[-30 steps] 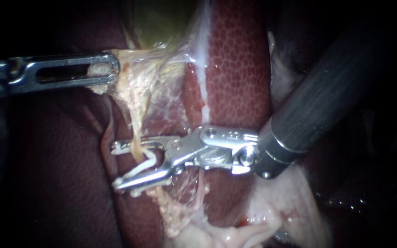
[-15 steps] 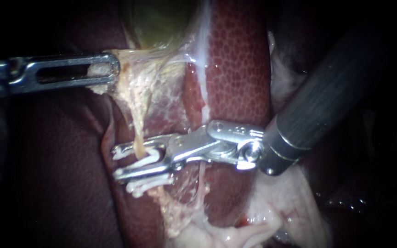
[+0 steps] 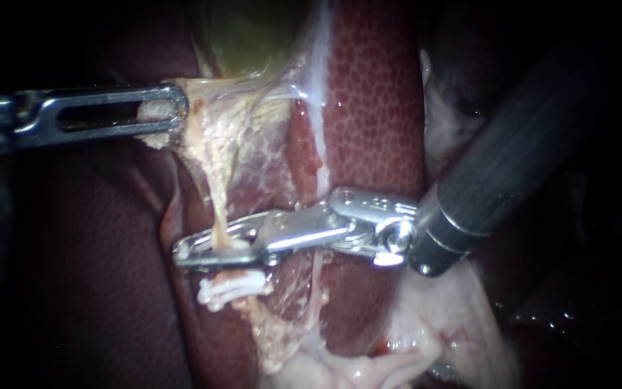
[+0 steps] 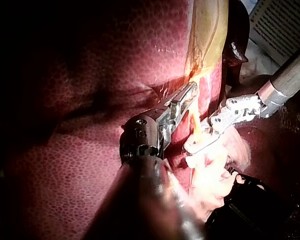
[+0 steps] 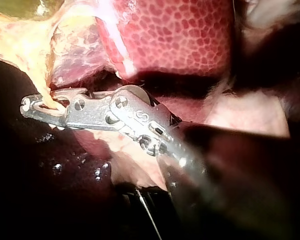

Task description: Clipping third clip left tube

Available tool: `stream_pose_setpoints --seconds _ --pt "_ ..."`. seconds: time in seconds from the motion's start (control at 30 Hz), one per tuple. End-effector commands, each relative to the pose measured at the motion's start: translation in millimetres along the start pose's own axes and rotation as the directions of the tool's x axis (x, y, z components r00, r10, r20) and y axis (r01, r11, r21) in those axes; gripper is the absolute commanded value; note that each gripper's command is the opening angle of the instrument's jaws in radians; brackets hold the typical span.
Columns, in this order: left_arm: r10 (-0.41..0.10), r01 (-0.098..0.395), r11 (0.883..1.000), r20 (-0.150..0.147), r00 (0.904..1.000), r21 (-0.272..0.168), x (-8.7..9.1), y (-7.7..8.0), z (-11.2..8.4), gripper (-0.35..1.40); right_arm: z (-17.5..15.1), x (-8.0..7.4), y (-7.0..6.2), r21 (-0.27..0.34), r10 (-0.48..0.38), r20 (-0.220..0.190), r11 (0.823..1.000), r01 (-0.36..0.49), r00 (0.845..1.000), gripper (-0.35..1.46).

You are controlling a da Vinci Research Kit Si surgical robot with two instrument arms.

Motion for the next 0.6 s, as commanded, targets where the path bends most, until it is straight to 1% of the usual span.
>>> stream_pose_setpoints --seconds 0.03,0.2,0.6 --pt "0.0 0.0 1.0 0.0 1.0 0.0 0.0 0.0 0.0 -0.21 0.0 0.1 -0.1 0.002 0.008 0.0 1.0 -0.008 1.0 -0.35" --pt "0.0 0.0 1.0 0.0 1.0 0.0 0.0 0.0 0.0 -0.21 0.0 0.1 -0.1 -0.001 0.01 0.023 1.0 -0.01 1.0 -0.35" --pt "0.0 0.0 1.0 0.0 1.0 0.0 0.0 0.1 0.0 -0.21 -0.1 -0.1 -0.1 0.006 0.009 0.028 1.0 -0.009 1.0 -0.35"
